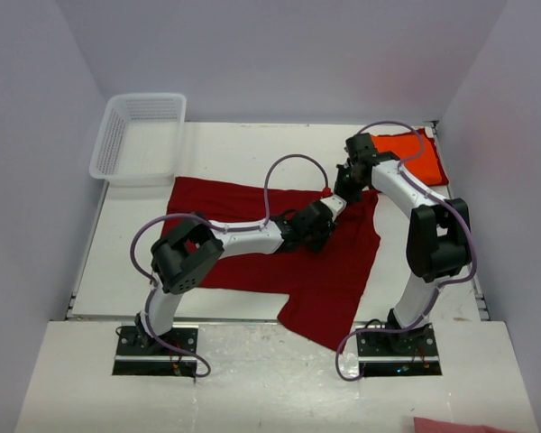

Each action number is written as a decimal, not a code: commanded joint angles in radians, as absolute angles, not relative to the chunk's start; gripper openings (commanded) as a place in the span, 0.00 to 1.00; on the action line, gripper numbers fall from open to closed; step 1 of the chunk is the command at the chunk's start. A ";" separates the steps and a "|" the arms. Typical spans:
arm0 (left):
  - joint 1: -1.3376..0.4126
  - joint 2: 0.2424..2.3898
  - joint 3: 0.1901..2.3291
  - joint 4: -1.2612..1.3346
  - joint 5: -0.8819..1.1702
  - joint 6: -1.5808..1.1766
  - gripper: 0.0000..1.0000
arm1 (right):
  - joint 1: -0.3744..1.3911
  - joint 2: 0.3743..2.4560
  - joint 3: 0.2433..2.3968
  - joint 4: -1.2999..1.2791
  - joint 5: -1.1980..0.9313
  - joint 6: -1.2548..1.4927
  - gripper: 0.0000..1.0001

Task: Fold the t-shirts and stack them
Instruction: Fold the flattened tshirt in 1/3 of the way

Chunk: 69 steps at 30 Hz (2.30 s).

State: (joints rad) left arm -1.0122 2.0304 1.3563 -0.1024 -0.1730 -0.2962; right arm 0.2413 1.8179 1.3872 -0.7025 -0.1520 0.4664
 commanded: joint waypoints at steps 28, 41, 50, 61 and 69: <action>-0.956 2.071 1.385 -0.109 -0.219 -0.278 0.00 | 0.242 1.787 1.348 -0.666 -0.184 0.454 0.00; -0.971 1.881 1.244 -0.155 -0.184 -0.302 0.00 | 0.285 1.657 1.246 -0.687 -0.101 0.463 0.00; -0.986 1.743 1.123 -0.202 -0.129 -0.298 0.00 | 0.304 1.560 1.132 -0.696 -0.045 0.474 0.00; -1.000 1.681 1.057 -0.238 -0.061 -0.262 0.00 | 0.362 1.420 1.005 -0.713 -0.046 0.499 0.00; -1.000 1.709 1.065 -0.242 -0.069 -0.230 0.00 | 0.425 1.379 0.907 -0.692 -0.041 0.555 0.00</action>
